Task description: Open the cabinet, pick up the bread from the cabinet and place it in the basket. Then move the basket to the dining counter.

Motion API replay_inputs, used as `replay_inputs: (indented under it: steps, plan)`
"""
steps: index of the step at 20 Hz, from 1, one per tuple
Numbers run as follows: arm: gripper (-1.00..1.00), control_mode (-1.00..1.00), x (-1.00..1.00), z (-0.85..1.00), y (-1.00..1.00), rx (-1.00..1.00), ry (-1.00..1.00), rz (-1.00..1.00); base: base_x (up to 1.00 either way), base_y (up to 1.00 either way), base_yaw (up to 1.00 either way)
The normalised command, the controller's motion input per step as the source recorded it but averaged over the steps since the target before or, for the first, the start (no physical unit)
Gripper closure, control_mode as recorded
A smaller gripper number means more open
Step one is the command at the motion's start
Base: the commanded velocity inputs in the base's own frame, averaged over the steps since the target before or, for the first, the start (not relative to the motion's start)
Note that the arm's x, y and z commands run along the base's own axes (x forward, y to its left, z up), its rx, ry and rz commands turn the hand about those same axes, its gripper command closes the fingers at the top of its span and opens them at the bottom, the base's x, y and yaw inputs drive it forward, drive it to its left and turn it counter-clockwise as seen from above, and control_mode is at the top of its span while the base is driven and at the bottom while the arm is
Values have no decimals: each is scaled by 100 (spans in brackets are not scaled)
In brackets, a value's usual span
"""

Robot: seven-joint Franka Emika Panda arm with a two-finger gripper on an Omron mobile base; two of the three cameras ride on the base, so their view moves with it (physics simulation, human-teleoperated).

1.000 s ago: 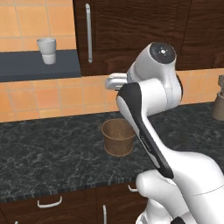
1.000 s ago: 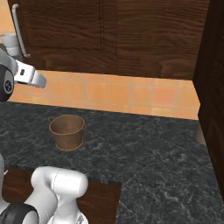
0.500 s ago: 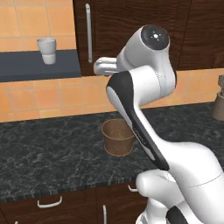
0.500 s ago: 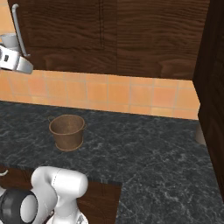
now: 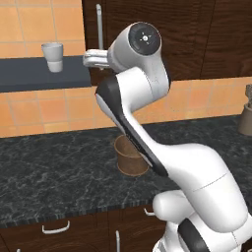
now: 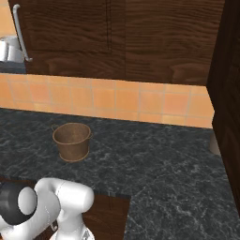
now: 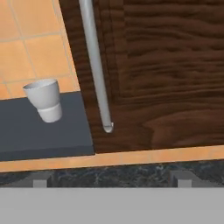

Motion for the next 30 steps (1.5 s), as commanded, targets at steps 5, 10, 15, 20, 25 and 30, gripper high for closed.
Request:
replay_inputs:
  steps: [5,10,15,20,25,30]
  plan:
    - [-100,-100,40,49,27,-6,2,1,0,0,0]
    - [-100,-100,65,-18,11,-10,-3,3,0,0,0]
    - [-100,-100,72,-39,13,-9,0,1,0,0,0]
    - [-100,-100,55,-6,13,-5,0,0,0,0,0]
    - [-100,-100,33,0,3,-2,-1,0,0,0,0]
    - [-100,-100,54,0,0,0,-3,0,0,0,0]
